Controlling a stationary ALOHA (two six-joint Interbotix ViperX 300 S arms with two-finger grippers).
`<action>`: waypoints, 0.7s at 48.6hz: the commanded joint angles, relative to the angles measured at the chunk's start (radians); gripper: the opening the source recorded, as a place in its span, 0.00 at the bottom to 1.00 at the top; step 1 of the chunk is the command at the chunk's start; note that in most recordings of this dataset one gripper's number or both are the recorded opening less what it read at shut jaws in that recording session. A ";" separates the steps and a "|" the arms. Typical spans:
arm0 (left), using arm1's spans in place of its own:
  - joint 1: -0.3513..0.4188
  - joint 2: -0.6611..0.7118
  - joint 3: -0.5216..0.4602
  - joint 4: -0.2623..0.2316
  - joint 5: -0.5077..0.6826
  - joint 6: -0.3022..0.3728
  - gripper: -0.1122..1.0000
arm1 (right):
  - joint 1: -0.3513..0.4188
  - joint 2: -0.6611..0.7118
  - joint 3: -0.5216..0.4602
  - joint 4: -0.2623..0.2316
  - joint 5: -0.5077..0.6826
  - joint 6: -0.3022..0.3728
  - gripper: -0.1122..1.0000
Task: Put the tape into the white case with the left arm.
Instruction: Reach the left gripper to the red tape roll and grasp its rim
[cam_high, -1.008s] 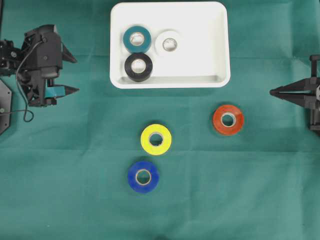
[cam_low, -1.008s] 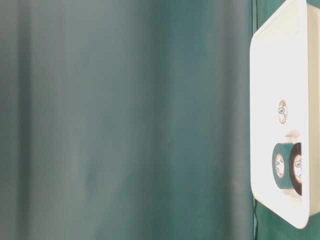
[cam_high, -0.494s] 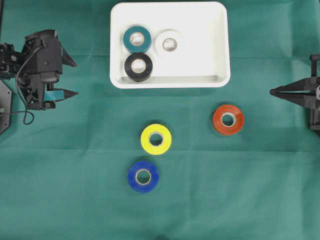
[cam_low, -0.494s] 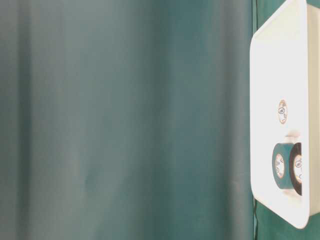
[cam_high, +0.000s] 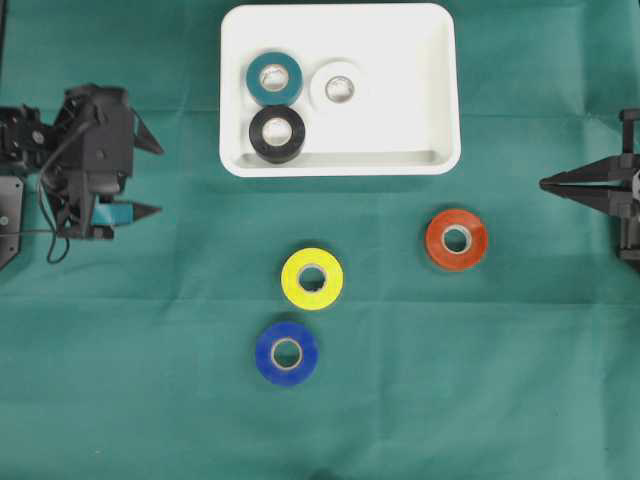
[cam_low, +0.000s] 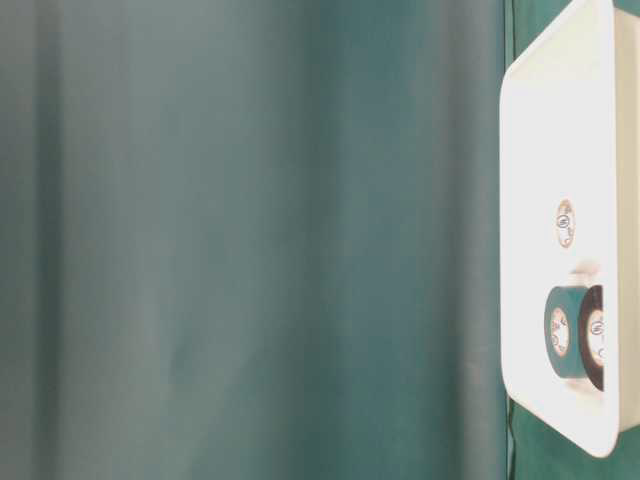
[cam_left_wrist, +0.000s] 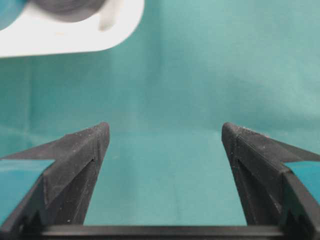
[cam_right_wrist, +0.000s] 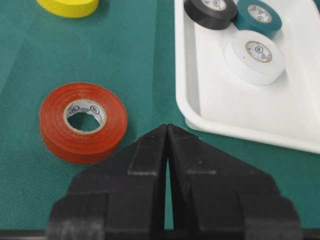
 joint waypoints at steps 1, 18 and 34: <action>-0.026 0.012 -0.028 -0.002 -0.008 -0.002 0.91 | -0.003 0.006 -0.011 -0.002 -0.008 0.002 0.02; -0.040 0.092 -0.107 -0.002 -0.018 -0.002 0.91 | -0.003 0.006 -0.011 -0.002 -0.009 0.002 0.02; -0.040 0.284 -0.278 -0.002 -0.015 -0.002 0.91 | -0.003 0.006 -0.011 -0.002 -0.009 0.002 0.02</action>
